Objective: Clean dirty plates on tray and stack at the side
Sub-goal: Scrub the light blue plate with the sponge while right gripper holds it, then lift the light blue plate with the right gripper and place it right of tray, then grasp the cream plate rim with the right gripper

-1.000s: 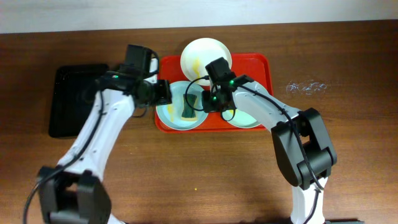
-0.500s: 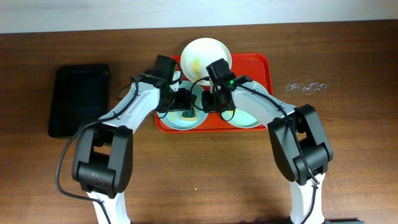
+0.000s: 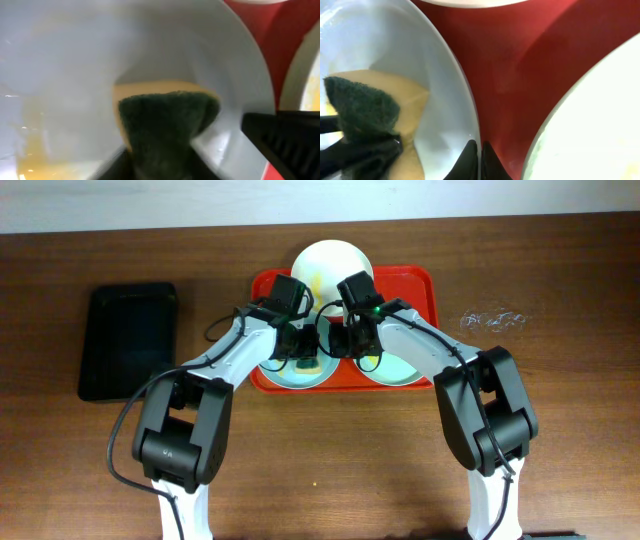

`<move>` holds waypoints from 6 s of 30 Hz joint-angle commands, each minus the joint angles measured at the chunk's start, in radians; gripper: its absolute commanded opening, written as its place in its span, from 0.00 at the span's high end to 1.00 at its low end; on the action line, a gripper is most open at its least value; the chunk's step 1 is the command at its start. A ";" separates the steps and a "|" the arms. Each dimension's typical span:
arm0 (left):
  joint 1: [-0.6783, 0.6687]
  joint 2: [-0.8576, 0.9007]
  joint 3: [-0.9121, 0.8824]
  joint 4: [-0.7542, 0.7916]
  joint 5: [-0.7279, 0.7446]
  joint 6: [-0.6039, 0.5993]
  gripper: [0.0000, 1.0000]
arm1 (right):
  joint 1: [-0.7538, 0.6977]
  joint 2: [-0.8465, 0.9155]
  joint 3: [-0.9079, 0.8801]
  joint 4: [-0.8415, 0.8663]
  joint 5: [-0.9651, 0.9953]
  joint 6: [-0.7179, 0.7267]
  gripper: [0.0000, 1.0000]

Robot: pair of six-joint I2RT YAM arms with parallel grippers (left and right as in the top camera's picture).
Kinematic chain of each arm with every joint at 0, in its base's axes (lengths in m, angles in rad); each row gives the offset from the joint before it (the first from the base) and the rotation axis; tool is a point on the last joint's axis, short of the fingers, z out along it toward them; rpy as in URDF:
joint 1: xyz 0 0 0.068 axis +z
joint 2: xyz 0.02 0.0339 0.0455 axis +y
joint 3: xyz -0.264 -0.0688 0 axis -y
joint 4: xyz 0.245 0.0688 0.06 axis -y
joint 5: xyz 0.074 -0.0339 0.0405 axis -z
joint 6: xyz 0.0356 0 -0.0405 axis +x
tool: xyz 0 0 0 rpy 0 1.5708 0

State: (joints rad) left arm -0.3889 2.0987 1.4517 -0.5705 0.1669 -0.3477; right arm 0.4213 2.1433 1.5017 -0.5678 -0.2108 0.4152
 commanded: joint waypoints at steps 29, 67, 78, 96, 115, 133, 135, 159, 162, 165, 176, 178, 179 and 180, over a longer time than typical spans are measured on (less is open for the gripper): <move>0.168 0.136 0.161 -0.210 -0.473 -0.007 1.00 | 0.009 0.006 0.013 -0.003 -0.025 -0.018 0.96; 0.400 -0.386 -0.135 -0.131 -0.301 -0.108 1.00 | 0.407 -0.063 0.334 -0.119 1.494 -0.617 0.96; 0.400 -0.386 -0.135 -0.161 -0.301 -0.108 1.00 | 0.501 -0.063 0.312 0.062 1.609 -0.769 0.96; 0.400 -0.386 -0.135 -0.164 -0.301 -0.108 1.00 | -0.783 -0.130 0.060 -0.037 0.069 -0.144 0.96; 0.397 -0.386 -0.135 -0.158 -0.300 -0.108 1.00 | -0.179 0.109 0.090 0.415 0.159 -0.153 0.05; 0.397 -0.386 -0.135 -0.146 -0.301 -0.108 1.00 | -0.022 0.111 0.090 0.484 0.156 -0.312 0.54; 0.397 -0.386 -0.135 -0.146 -0.301 -0.108 1.00 | -0.023 0.165 0.090 0.534 0.156 -0.311 0.53; 0.207 -0.385 -0.135 -0.130 -0.249 -0.108 1.00 | 0.008 0.074 0.104 -0.090 0.175 0.030 0.93; 0.206 -0.385 -0.135 -0.130 -0.249 -0.108 1.00 | 0.009 0.074 0.105 0.074 0.175 -0.185 0.62; 0.206 -0.380 -0.135 -0.130 -0.249 -0.108 1.00 | 0.009 0.075 0.105 0.109 0.190 -0.229 0.55; 0.206 -0.380 -0.136 -0.126 -0.208 -0.108 1.00 | 0.010 0.134 0.101 0.053 0.190 -0.227 0.85; 0.196 -0.380 -0.136 -0.127 -0.203 -0.108 1.00 | 0.010 0.137 0.101 0.055 0.189 -0.228 0.94; 0.189 -0.380 -0.136 -0.126 -0.203 -0.108 1.00 | 0.010 0.137 0.101 0.056 0.189 -0.227 0.96; 0.179 -0.380 -0.136 -0.123 -0.203 -0.108 1.00 | 0.010 0.136 0.103 0.056 0.188 -0.224 0.96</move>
State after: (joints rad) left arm -0.1894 1.7390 1.3190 -0.7006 -0.0513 -0.4435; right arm 0.4301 2.2295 1.6150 -0.5003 -0.0467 0.1932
